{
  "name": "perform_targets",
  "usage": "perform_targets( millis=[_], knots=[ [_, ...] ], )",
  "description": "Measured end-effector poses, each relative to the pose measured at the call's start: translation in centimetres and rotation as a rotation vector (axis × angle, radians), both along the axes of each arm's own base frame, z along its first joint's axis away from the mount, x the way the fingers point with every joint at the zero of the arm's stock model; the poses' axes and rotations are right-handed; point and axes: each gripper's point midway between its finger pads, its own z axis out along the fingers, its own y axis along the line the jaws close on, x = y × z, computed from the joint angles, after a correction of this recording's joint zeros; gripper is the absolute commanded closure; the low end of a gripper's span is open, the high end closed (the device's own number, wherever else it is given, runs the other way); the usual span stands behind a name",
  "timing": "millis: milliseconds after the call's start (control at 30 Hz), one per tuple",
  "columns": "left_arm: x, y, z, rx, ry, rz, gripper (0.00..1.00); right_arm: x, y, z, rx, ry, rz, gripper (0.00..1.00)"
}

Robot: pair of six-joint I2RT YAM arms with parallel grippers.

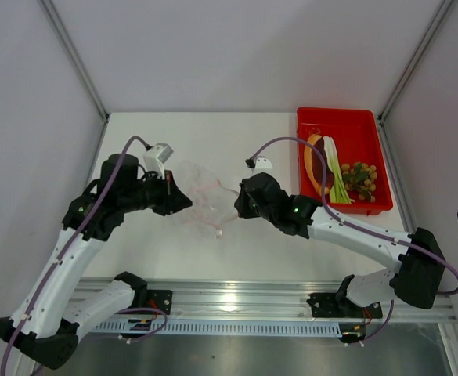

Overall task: Place the food in the zip-top bag and seal the zipper
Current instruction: Open the zipper of the food storage bag.

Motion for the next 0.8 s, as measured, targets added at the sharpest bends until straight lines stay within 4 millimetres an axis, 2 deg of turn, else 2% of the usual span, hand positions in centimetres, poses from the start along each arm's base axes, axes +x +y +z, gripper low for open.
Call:
perform_targets(
  millis=[100,200,333,400,467,500,533,600,767,800],
  knots=[
    [0.1,-1.4,-1.9,0.003,0.064,-0.044,1.00,-0.2,-0.6,-1.8,-0.011,0.051,0.001,0.94],
    [0.2,-3.1,-2.3,0.001,0.076,-0.091,0.99,-0.4,-0.6,-2.1,-0.006,0.068,0.010,0.83],
    [0.5,-4.9,-2.3,-0.014,0.071,-0.132,0.99,-0.4,-0.5,-2.1,0.002,0.073,0.015,0.60],
    [0.8,-5.5,-2.4,-0.019,0.075,-0.139,0.99,-0.3,-0.7,-2.1,0.000,0.072,0.012,0.54],
    [1.2,-6.1,-2.5,-0.018,0.082,-0.144,0.99,-0.2,-1.1,-1.9,-0.002,0.072,0.008,0.39],
    [1.4,-6.4,-2.6,-0.017,0.089,-0.144,0.99,-0.2,-1.4,-1.8,-0.001,0.070,0.004,0.37],
    [1.7,-6.6,-2.6,-0.016,0.091,-0.143,0.99,-0.1,-1.7,-1.5,0.000,0.066,0.000,0.31],
    [2.4,-6.9,-2.7,-0.010,0.094,-0.134,0.99,-0.2,-2.5,-0.6,0.009,0.054,-0.006,0.26],
    [3.9,-7.6,-2.4,-0.010,0.086,-0.117,0.99,-0.8,-5.0,3.0,0.057,-0.003,-0.015,0.17],
    [4.2,-7.7,-2.4,-0.012,0.083,-0.117,0.99,-0.9,-5.7,3.7,0.066,-0.014,-0.017,0.13]
  ],
)
